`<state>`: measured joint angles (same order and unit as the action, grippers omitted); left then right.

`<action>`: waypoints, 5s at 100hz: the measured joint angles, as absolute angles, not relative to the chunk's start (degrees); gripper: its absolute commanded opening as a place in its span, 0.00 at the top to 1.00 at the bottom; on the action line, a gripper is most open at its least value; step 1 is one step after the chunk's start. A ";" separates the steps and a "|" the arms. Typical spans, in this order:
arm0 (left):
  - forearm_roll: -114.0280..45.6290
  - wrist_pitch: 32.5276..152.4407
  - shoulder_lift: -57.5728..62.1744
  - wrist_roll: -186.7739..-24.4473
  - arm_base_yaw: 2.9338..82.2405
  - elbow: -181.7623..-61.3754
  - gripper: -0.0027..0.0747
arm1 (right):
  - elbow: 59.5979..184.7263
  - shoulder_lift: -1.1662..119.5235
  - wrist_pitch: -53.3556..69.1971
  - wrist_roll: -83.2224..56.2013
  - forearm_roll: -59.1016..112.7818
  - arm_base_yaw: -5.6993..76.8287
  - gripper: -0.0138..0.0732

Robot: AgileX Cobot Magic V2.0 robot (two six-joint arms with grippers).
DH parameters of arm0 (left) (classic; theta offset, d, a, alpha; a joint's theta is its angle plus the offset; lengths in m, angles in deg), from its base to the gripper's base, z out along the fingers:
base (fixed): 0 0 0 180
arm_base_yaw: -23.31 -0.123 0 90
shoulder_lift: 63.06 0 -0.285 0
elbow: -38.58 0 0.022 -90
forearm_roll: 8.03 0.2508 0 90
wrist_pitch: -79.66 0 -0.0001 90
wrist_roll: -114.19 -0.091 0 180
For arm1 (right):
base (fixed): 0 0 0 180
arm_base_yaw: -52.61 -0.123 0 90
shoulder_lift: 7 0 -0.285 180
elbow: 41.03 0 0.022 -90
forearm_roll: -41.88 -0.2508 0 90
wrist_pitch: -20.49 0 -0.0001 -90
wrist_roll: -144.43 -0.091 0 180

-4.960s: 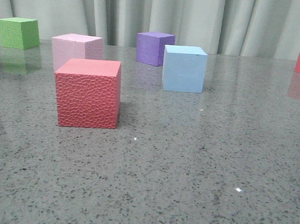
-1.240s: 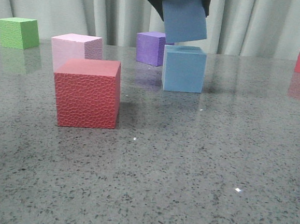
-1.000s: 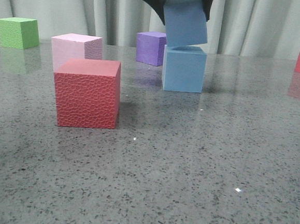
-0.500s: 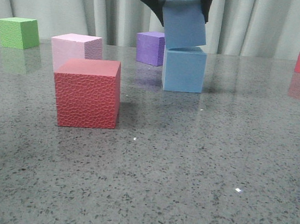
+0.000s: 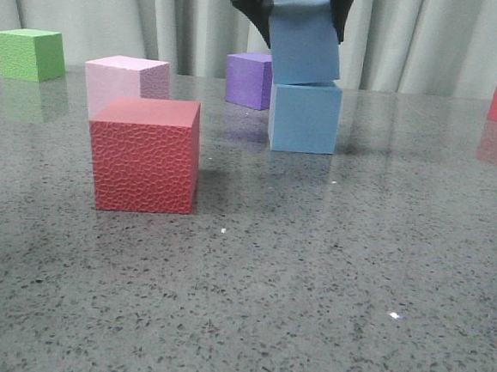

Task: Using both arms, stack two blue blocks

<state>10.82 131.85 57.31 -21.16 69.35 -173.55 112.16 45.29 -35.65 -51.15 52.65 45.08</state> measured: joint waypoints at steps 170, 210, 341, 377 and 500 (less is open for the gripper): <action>17.01 149.55 57.32 -31.17 69.10 -190.28 0.27 | 112.16 45.29 -35.65 -51.15 52.65 45.08 0.16; 12.75 150.39 52.20 -41.08 57.89 -190.65 0.27 | 112.16 45.29 -35.65 -51.15 52.65 45.08 0.16; 3.10 133.99 -1.18 -52.39 36.12 -130.26 0.27 | 112.16 45.29 -35.65 -51.15 52.55 45.08 0.16; 2.61 132.07 -15.21 -49.11 36.07 -111.55 0.27 | 112.16 45.29 -35.84 -51.15 52.34 45.08 0.16; 2.25 130.84 -17.77 -48.37 36.07 -107.29 0.99 | 112.16 45.29 -36.22 -51.15 51.12 45.08 0.98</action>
